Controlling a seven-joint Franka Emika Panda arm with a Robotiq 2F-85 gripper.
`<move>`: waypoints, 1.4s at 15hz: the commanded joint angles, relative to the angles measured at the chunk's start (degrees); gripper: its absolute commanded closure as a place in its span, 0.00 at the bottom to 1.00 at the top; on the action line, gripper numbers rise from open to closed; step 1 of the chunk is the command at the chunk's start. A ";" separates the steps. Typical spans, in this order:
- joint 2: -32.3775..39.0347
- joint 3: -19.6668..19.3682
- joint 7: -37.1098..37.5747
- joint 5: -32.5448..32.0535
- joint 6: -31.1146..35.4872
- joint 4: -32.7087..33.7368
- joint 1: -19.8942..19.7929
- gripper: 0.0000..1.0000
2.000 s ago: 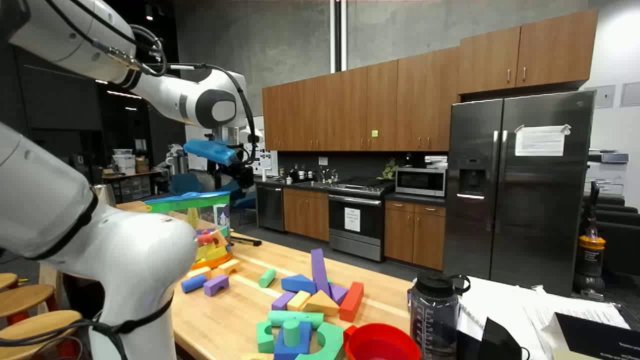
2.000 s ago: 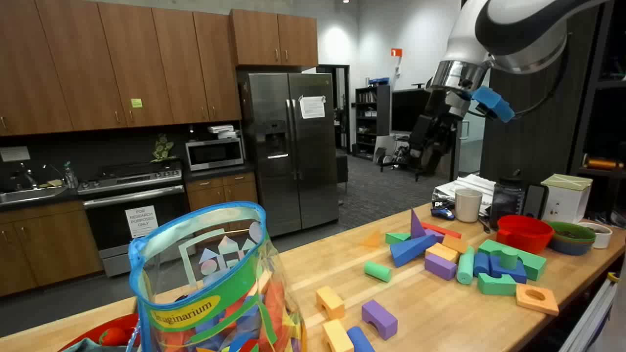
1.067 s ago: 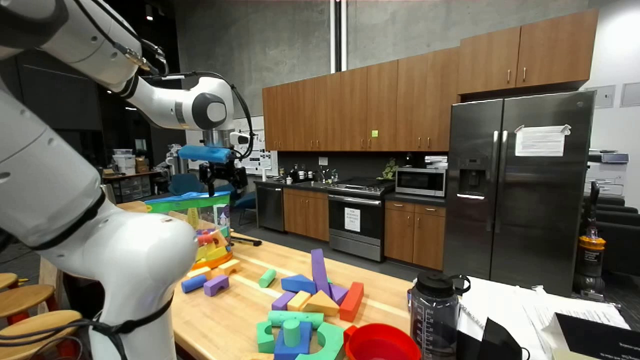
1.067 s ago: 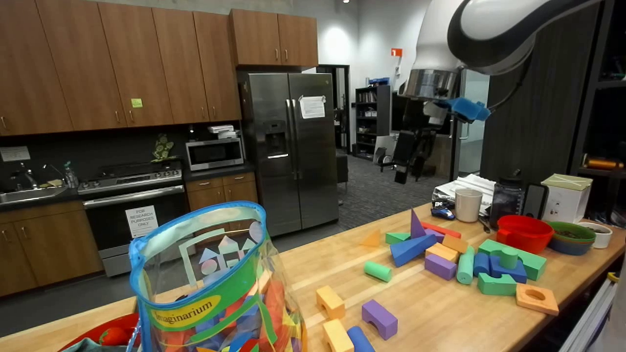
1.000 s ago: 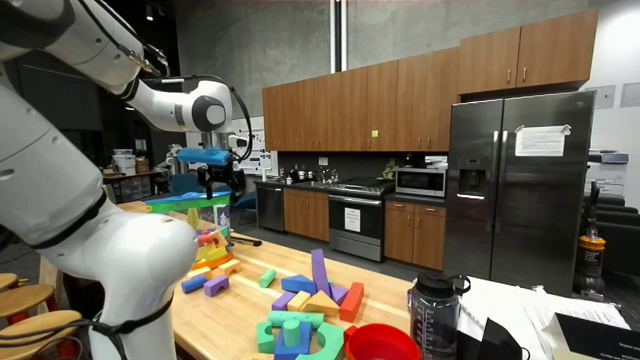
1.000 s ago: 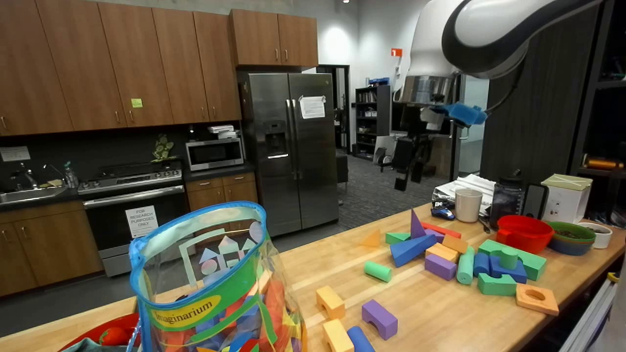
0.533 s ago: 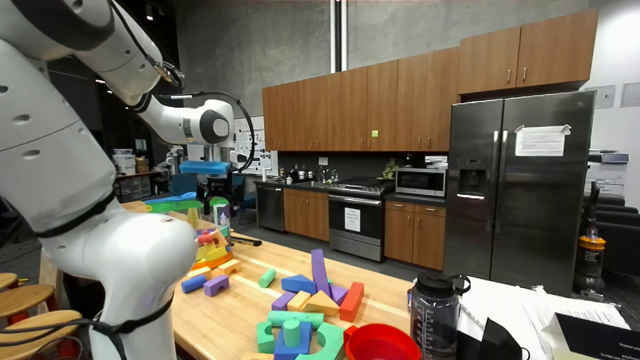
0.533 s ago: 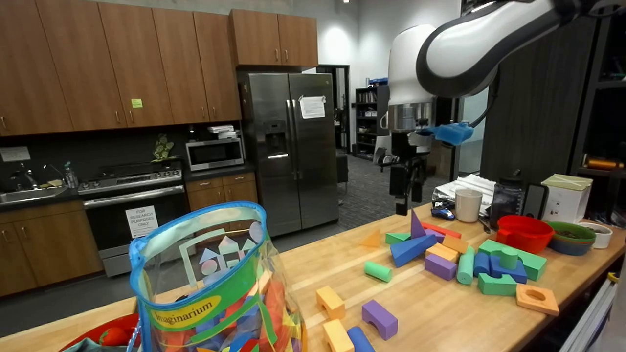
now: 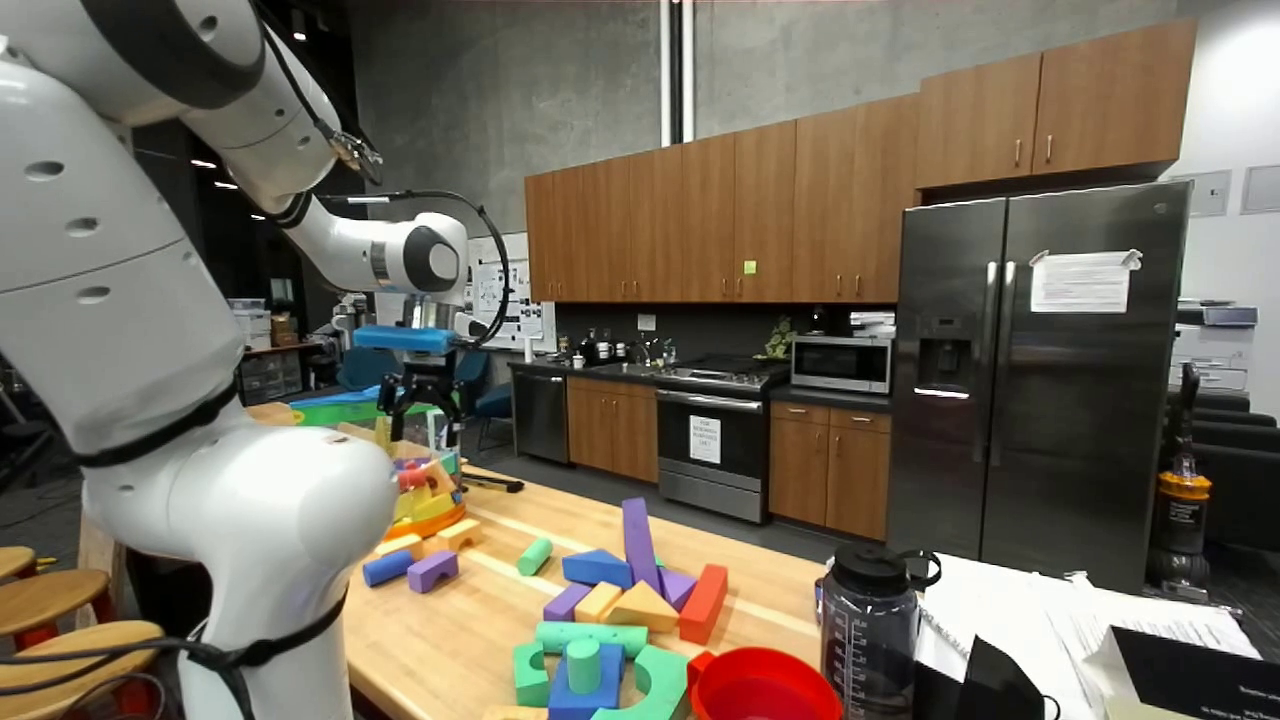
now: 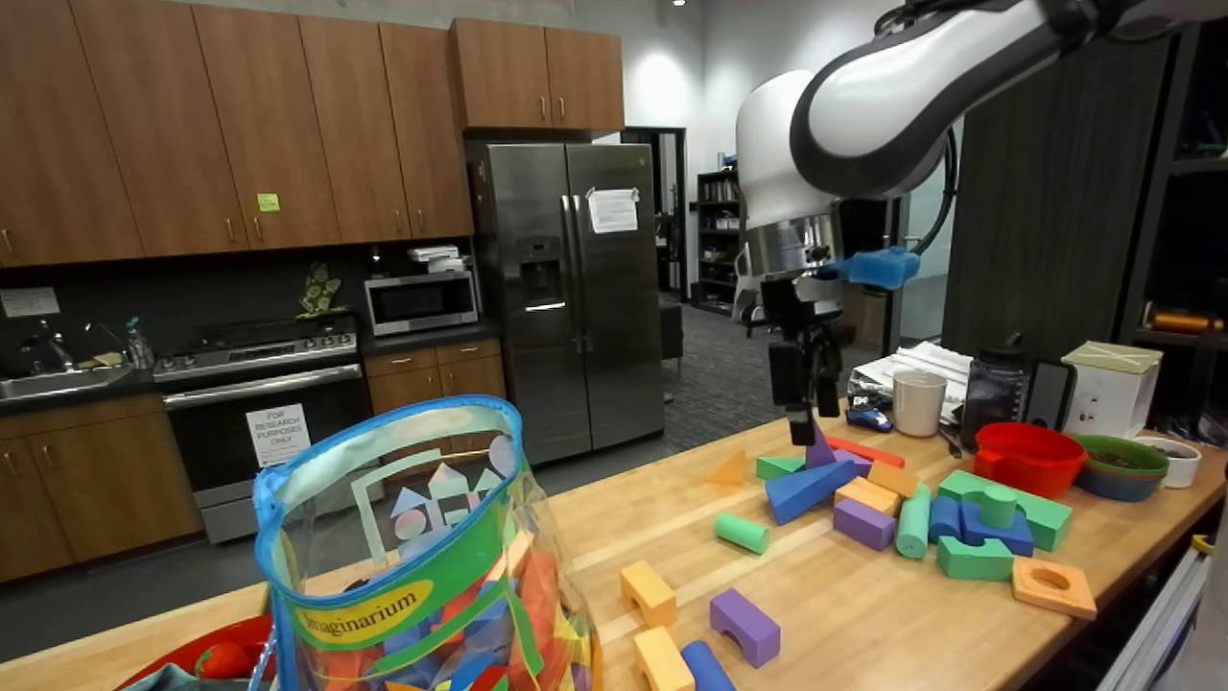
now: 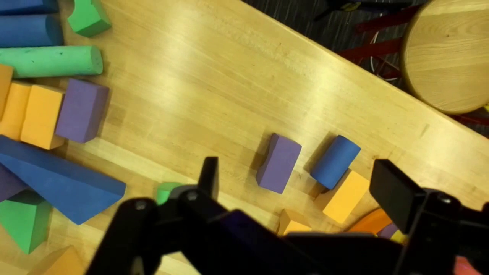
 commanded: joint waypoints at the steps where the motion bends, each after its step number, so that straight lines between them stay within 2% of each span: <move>1: 2.13 0.46 -0.81 -0.83 -0.71 1.16 0.93 0.00; 7: 4.68 1.98 -2.08 -0.02 4.28 2.90 2.47 0.00; 11: 6.17 1.57 -0.49 4.01 11.65 3.14 2.73 0.00; 15: 6.88 1.83 4.83 7.23 20.09 0.86 2.03 0.00; 17: 6.31 1.79 8.27 9.53 25.49 -2.34 1.90 0.00; 21: 5.23 4.61 19.21 11.18 38.28 -9.76 2.59 0.00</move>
